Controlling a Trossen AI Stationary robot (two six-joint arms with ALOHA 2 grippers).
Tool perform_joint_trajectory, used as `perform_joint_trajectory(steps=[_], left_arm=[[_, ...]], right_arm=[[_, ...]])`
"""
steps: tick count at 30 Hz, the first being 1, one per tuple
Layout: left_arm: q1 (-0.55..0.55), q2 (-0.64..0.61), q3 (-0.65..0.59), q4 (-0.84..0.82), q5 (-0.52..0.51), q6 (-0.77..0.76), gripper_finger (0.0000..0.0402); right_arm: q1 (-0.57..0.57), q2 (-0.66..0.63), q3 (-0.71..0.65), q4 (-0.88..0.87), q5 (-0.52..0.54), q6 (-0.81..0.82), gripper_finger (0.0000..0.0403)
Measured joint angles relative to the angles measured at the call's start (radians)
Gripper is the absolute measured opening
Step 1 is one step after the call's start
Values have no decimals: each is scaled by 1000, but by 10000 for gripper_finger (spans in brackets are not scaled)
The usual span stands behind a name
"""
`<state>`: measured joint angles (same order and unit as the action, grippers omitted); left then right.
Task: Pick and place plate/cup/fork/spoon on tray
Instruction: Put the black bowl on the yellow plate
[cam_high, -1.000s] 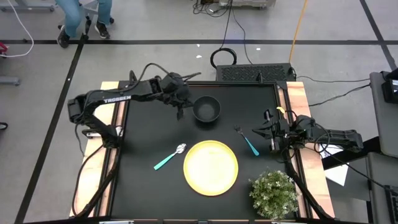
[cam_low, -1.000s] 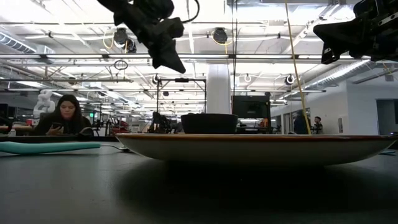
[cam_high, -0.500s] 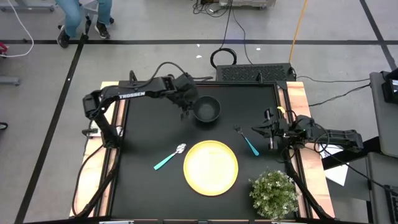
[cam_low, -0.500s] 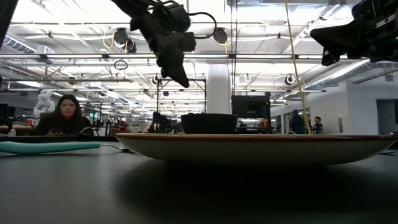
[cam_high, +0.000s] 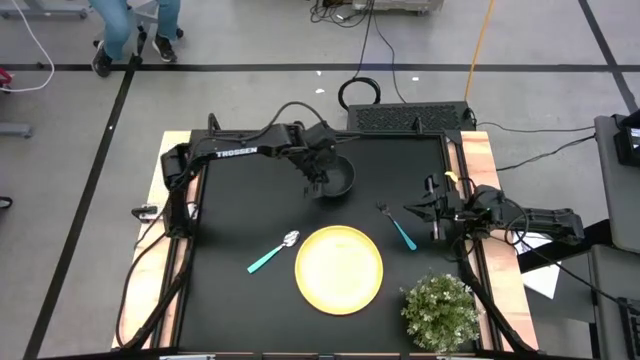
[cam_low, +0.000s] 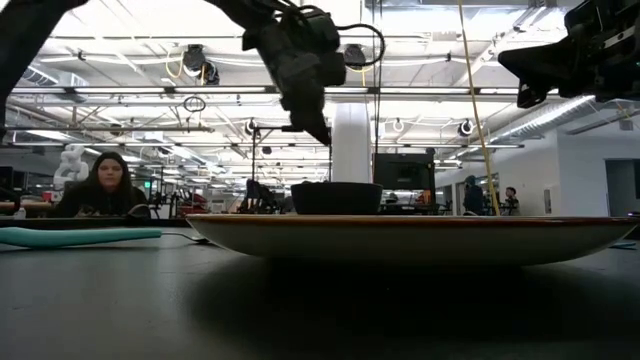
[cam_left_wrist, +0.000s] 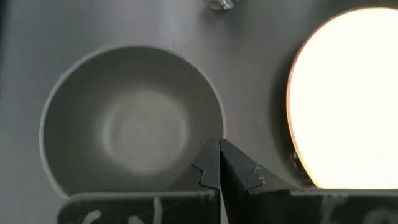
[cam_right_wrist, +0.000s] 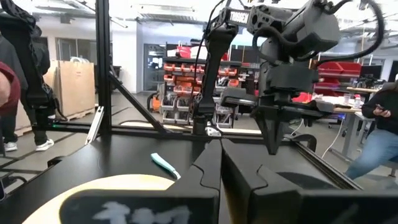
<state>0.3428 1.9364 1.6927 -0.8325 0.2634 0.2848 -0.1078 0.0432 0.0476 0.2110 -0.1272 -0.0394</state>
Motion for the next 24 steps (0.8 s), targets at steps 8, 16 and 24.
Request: perform_joint_trajectory(steps=[8, 16, 24], left_arm=[[-15, 103, 117, -61, 4, -25, 0], [-40, 107, 124, -121, -4, 14, 14], [-102, 107, 124, -130, -56, 60, 67]], right_arm=[[-2, 4, 0, -7, 0, 0, 0], [-2, 4, 0, -20, 0, 0, 0], [-2, 4, 0, -29, 0, 1, 0]])
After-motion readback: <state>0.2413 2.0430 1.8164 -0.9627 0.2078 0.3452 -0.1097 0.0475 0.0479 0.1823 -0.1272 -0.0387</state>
